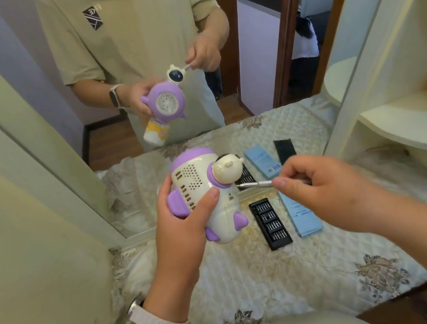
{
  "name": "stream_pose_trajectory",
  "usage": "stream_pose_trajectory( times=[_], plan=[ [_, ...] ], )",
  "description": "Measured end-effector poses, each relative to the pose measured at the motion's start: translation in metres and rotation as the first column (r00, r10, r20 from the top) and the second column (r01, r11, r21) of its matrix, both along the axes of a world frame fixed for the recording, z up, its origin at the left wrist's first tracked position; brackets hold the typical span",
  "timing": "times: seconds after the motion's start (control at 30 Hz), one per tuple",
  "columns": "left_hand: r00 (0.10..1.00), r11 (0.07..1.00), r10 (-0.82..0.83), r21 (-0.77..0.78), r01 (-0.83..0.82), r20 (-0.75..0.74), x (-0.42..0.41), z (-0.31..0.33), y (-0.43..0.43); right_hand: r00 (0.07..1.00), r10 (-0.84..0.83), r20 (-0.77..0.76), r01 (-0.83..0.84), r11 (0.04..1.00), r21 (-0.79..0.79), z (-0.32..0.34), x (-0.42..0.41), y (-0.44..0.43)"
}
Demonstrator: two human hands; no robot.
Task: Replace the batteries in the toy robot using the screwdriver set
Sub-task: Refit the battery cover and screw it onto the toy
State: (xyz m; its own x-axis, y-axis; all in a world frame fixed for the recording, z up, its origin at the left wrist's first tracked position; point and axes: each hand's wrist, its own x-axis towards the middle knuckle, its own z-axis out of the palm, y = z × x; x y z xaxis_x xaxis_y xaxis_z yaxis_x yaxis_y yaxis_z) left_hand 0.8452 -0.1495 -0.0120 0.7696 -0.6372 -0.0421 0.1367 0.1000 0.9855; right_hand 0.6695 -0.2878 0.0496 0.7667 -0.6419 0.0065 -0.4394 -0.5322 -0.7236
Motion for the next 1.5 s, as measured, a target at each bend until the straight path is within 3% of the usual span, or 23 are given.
stream_pose_trajectory(
  times=[0.13, 0.23, 0.4, 0.6, 1.03, 1.17, 1.33, 1.5],
  plan=[
    [0.999, 0.989, 0.039, 0.144, -0.039, 0.002, 0.01, -0.049, -0.005, 0.997, -0.075, 0.025, 0.055, 0.892, 0.449, -0.045, -0.003, 0.007],
    [0.998, 0.956, 0.05, 0.287, -0.061, 0.044, 0.012, -0.083, -0.005, 0.992, -0.119, 0.043, 0.07, 0.801, 0.594, -0.062, -0.003, 0.019],
    [0.998, 0.89, 0.056, 0.451, -0.069, 0.041, 0.015, -0.131, -0.008, 0.979, -0.204, 0.028, 0.134, 0.734, 0.665, -0.076, -0.001, 0.034],
    [0.998, 0.855, 0.002, 0.517, -0.033, 0.061, 0.006, -0.159, -0.014, 0.952, -0.306, -0.002, 0.207, 0.641, 0.739, -0.091, 0.001, 0.036],
    [0.999, 0.777, -0.025, 0.629, -0.008, 0.043, 0.003, -0.183, 0.009, 0.948, -0.319, 0.003, 0.213, 0.639, 0.739, -0.11, 0.014, 0.033],
    [0.997, 0.776, 0.05, 0.626, -0.073, 0.054, 0.002, -0.171, 0.023, 0.948, -0.318, -0.012, 0.225, 0.644, 0.731, -0.11, 0.016, 0.035],
    [0.962, 0.838, -0.037, 0.533, -0.119, 0.272, -0.004, -0.132, 0.029, 0.96, -0.28, 0.023, 0.181, 0.679, 0.711, -0.109, 0.022, 0.042],
    [0.987, 0.933, -0.158, 0.33, 0.143, 0.02, -0.023, -0.075, 0.02, 0.976, -0.21, 0.064, 0.1, 0.685, 0.721, -0.1, 0.03, 0.056]
  ],
)
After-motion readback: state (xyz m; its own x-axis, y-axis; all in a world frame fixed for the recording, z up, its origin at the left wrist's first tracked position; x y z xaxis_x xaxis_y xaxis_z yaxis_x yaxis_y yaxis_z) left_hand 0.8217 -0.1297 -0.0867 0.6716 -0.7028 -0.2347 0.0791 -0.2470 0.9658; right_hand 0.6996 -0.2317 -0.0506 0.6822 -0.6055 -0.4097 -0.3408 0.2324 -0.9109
